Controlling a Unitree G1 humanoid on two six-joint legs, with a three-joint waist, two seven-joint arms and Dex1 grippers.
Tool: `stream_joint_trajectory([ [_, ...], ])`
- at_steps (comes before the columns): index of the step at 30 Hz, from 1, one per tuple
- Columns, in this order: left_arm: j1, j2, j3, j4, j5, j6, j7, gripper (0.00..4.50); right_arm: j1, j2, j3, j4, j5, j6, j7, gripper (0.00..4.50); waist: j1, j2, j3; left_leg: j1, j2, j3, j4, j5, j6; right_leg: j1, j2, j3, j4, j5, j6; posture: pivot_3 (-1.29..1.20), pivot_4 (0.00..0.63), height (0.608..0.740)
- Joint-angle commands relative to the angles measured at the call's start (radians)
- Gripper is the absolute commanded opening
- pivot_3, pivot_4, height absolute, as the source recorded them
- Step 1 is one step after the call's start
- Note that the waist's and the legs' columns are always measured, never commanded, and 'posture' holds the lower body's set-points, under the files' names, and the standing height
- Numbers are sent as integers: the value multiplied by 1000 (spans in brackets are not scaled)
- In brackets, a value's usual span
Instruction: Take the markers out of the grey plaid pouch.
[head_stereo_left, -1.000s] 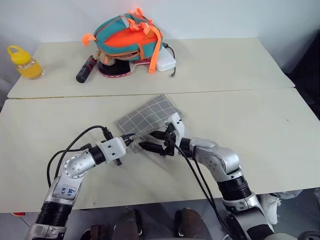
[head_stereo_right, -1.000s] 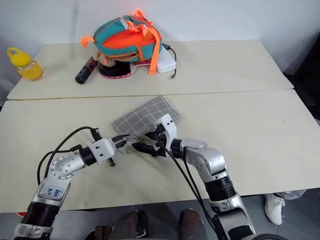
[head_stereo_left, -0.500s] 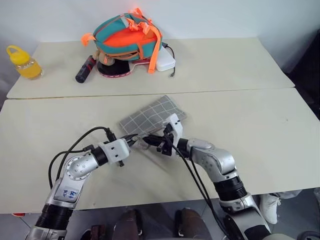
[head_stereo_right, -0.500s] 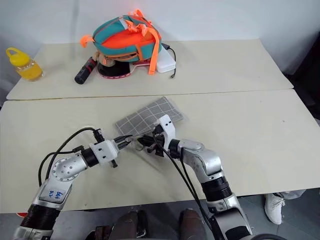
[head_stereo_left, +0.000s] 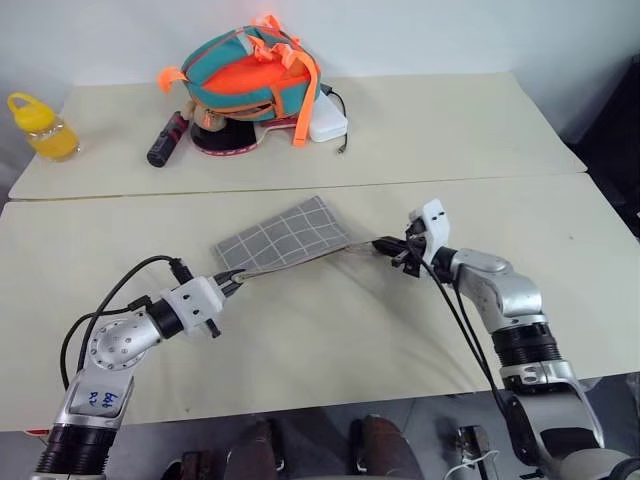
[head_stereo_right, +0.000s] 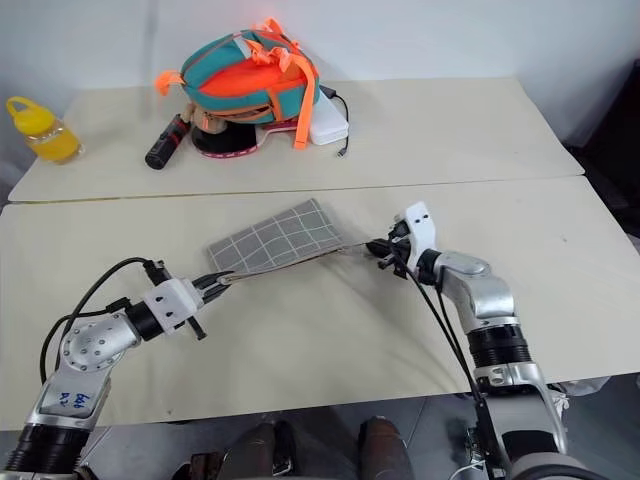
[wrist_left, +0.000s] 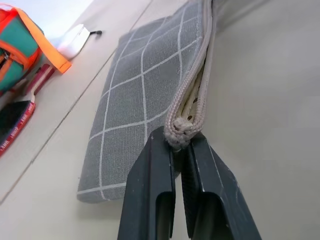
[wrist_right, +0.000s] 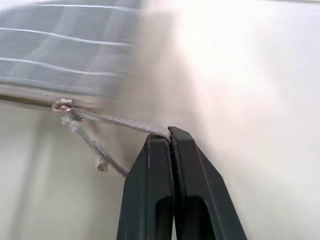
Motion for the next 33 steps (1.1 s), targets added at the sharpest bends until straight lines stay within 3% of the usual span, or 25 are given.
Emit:
stream_joint_trajectory([
  [1,-2,9,45,-12,-34,0,4,0,-12,-17,-25,6,-15,-47,20,60,-1,0,0,0,0,0,0,0,0,0,0,0,0,0,0,0,150,740],
  [2,-10,5,42,-11,-36,2,6,0,-6,-14,-28,-17,15,-28,54,60,-1,0,0,0,0,0,0,0,0,0,0,0,0,0,0,0,150,740],
  [9,-23,-20,14,-25,-41,12,2,0,70,-106,41,-187,13,-56,268,2327,3,0,0,0,0,0,0,0,0,0,0,0,0,0,0,0,150,740],
  [17,-53,-34,17,-34,-93,49,-10,0,3,-109,-6,-174,-65,-364,224,2327,0,0,0,0,0,1,3,0,0,0,0,0,1,0,0,0,150,740],
  [24,-140,-45,13,-49,-76,88,14,0,3,-24,116,-296,-169,-514,202,26,2,0,1,0,0,0,2,0,0,1,0,0,1,0,0,0,150,740],
  [33,-162,-66,-23,-98,-71,130,15,0,-31,20,180,-235,-282,-580,141,26,2,0,1,0,0,0,4,0,0,1,0,0,2,0,0,0,150,740],
])
